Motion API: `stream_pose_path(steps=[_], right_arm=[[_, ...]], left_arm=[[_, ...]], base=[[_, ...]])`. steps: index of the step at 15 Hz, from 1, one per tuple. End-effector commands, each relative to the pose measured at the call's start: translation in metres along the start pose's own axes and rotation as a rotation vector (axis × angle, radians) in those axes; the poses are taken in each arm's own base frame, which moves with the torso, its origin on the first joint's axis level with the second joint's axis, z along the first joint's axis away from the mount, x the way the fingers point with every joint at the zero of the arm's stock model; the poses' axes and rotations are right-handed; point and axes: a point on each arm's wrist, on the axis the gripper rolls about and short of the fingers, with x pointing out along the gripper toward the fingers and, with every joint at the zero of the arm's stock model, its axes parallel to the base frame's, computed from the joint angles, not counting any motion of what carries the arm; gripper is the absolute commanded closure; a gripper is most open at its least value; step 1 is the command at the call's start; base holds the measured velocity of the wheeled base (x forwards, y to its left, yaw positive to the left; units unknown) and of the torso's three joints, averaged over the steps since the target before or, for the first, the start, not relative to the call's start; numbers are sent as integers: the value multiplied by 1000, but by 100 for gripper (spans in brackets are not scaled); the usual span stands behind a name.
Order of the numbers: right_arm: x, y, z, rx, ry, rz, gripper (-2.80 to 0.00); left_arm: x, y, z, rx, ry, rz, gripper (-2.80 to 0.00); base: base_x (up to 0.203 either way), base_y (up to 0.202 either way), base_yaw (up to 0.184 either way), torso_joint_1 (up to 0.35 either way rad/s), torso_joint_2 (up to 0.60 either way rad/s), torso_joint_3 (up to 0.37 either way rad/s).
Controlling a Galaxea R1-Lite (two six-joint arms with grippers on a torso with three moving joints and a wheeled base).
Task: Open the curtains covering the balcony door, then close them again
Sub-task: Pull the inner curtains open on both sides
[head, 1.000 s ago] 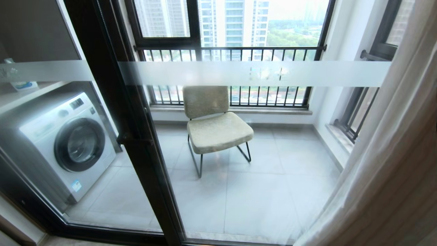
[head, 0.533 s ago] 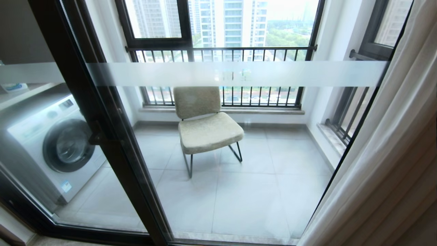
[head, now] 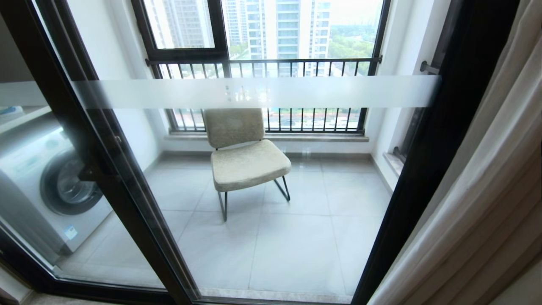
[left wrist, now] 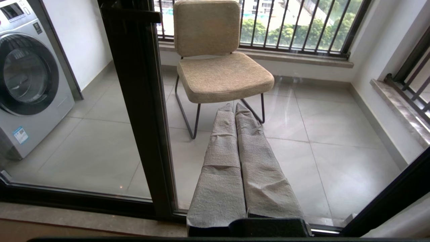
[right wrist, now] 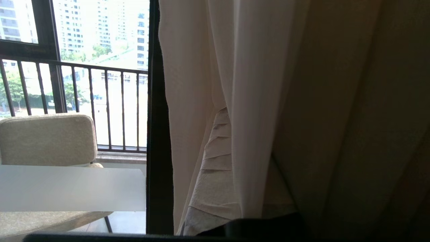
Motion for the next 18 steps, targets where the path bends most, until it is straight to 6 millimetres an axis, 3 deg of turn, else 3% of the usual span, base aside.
stream_pose_path(steps=[1,9,18], right_arm=[[-2,-1,2,0,-9,-3,0],[-15,-7,15,0,-30,-36,0],[-33,-37,27,-55,-15,-173,0]], left_arm=[[0,0,0,-1,0,1,0],[0,0,0,-1,0,1,0],[0,0,0,-1,0,1,0]], base=[[0,0,0,0,0,0],[0,0,0,0,0,0],[0,0,0,0,0,0]])
